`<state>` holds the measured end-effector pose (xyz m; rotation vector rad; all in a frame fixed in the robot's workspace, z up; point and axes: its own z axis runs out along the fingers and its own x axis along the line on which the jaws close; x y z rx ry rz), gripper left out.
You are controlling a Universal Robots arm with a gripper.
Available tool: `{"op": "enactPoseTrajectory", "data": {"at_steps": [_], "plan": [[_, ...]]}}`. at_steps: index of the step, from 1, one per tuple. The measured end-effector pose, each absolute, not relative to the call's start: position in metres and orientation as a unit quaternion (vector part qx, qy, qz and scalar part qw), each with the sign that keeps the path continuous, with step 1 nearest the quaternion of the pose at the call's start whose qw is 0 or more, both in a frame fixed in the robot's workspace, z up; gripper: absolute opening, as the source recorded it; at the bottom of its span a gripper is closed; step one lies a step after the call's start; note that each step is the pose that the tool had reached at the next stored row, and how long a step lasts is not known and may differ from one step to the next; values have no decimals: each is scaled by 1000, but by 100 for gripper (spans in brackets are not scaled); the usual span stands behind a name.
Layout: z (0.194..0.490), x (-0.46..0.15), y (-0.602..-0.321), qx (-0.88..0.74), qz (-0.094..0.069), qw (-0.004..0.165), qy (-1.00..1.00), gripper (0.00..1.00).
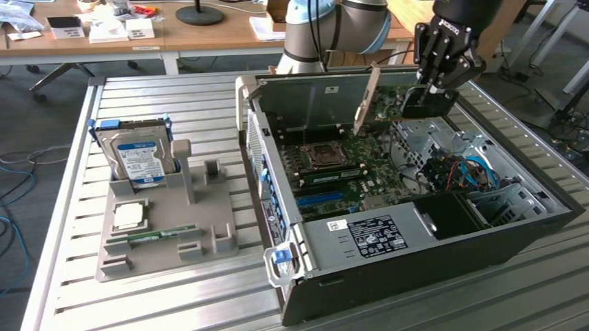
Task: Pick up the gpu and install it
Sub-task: 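Insert the gpu into the slot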
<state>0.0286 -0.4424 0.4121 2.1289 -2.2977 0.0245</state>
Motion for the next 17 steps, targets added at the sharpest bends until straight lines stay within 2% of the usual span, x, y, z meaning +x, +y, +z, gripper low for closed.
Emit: {"op": "enactPoseTrajectory", "data": {"at_steps": [12,17], "plan": [[406,27,-442,679,8,5,-734,27],[403,21,-442,681,9,-1,-732,27]]}}
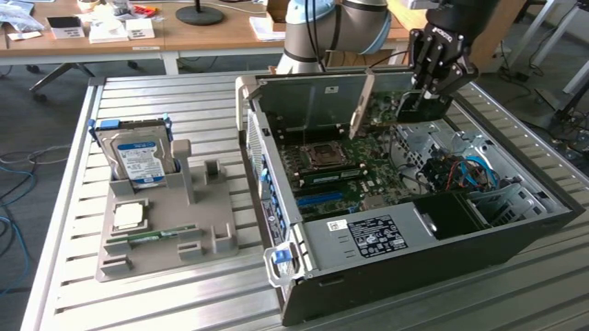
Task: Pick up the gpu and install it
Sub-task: 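Insert the gpu into the slot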
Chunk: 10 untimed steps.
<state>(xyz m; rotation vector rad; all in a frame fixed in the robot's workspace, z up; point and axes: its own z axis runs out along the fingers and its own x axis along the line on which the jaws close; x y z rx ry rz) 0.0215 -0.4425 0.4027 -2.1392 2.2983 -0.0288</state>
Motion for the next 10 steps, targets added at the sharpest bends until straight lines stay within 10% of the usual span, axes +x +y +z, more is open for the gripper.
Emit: {"op": "enactPoseTrajectory", "data": {"at_steps": [10], "plan": [[392,7,-442,-683,-13,6,731,27]]}}
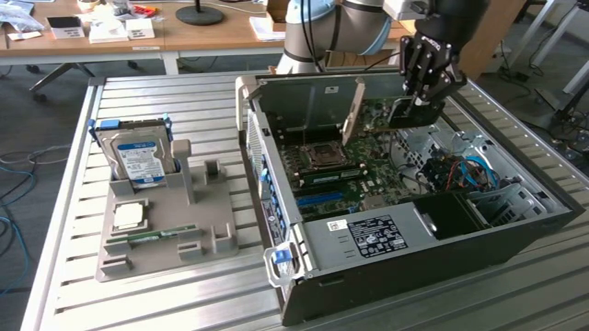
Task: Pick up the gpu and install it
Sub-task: 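Insert the gpu into the slot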
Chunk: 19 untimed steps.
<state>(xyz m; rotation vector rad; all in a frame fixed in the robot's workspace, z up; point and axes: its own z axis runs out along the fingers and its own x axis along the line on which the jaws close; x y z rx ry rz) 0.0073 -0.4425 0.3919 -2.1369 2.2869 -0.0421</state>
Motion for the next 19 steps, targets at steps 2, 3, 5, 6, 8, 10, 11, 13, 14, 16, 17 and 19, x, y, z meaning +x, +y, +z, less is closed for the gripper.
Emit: {"op": "enactPoseTrajectory", "data": {"at_steps": [2,3,5,6,8,10,11,13,14,16,17,19], "plan": [[390,3,-442,-683,-13,6,731,27],[389,1,-442,-683,-13,6,731,27],[387,0,-442,-683,-13,6,731,27],[385,-1,-442,-683,-13,6,731,27],[382,-2,-442,-682,-14,6,731,27],[380,-2,-442,-682,-14,6,731,27],[381,-2,-442,-682,-14,5,731,27],[380,-2,-442,-682,-14,6,731,27],[380,-2,-442,-682,-14,6,731,27],[380,-2,-442,-682,-14,6,731,27],[380,-2,-442,-682,-14,6,731,27],[380,-2,-442,-682,-14,6,731,27]]}}
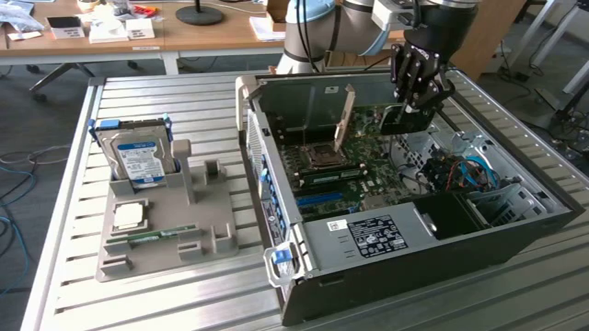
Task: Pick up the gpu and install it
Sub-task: 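Insert the gpu into the slot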
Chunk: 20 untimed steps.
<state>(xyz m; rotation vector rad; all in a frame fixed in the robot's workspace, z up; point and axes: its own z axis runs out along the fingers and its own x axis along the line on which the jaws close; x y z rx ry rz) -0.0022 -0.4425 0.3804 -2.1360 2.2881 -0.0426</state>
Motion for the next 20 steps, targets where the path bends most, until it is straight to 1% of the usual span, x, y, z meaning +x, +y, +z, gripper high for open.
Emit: {"op": "enactPoseTrajectory", "data": {"at_steps": [5,14,20], "plan": [[379,-2,-442,-682,-14,6,731,27],[368,-2,-442,-682,-14,6,731,27],[368,-2,-442,-682,-14,6,731,27]]}}
